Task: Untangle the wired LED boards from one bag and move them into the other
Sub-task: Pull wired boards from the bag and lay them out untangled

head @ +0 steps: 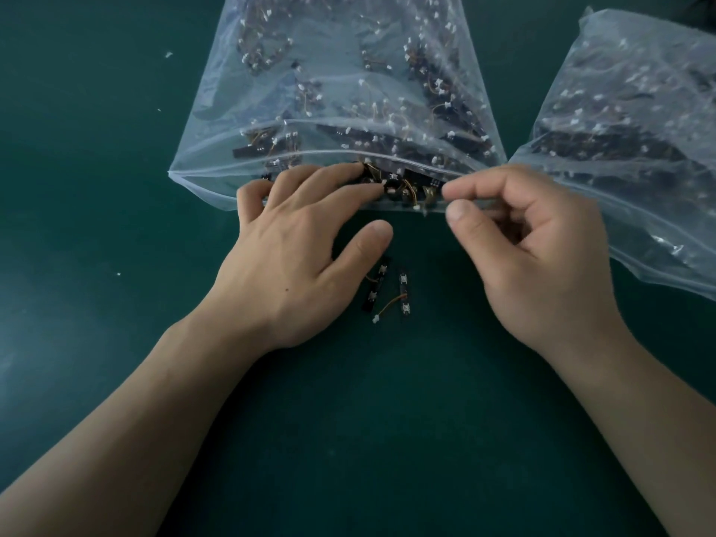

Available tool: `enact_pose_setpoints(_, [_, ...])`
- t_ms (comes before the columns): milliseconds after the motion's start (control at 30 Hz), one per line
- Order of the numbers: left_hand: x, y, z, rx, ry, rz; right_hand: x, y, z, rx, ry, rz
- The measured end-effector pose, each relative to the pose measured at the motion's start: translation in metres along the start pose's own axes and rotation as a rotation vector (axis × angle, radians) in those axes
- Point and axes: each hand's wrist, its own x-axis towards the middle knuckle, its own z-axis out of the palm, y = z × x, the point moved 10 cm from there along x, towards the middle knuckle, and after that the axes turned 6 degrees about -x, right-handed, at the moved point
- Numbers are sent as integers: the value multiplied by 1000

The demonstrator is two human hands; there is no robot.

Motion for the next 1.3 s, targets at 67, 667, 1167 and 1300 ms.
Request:
enact_pose_setpoints(67, [0,-1,0,1,-1,-6,1,2,-4,57,30,29])
enact_pose_setpoints(667, [-9,32,-1,-96,-23,298,0,4,6,27,-51,17])
enact_pose_setpoints(1167, [-9,29,0,-16,-81,297,-5,-7,21,-48,-219,-91])
enact_pose_setpoints(1300, [-8,26,-2,-26,-92,262,-5,-17,7,-58,-87,-182])
